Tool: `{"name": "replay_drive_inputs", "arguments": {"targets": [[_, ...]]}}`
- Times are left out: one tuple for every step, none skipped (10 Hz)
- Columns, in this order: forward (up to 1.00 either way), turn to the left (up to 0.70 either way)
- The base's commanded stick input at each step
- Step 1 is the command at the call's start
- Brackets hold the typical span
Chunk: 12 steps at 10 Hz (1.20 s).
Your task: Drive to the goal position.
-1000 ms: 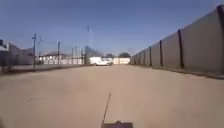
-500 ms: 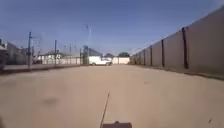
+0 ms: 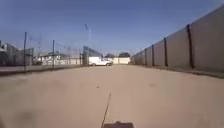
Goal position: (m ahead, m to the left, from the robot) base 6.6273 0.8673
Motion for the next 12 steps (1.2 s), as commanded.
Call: {"name": "replay_drive_inputs", "arguments": {"targets": [[1.0, 0.0], [1.0, 0.0], [1.0, 0.0], [1.0, 0.0], [1.0, 0.0], [1.0, 0.0], [1.0, 0.0], [1.0, 0.0], [1.0, 0.0], [1.0, 0.0], [1.0, 0.0], [1.0, 0.0]]}}
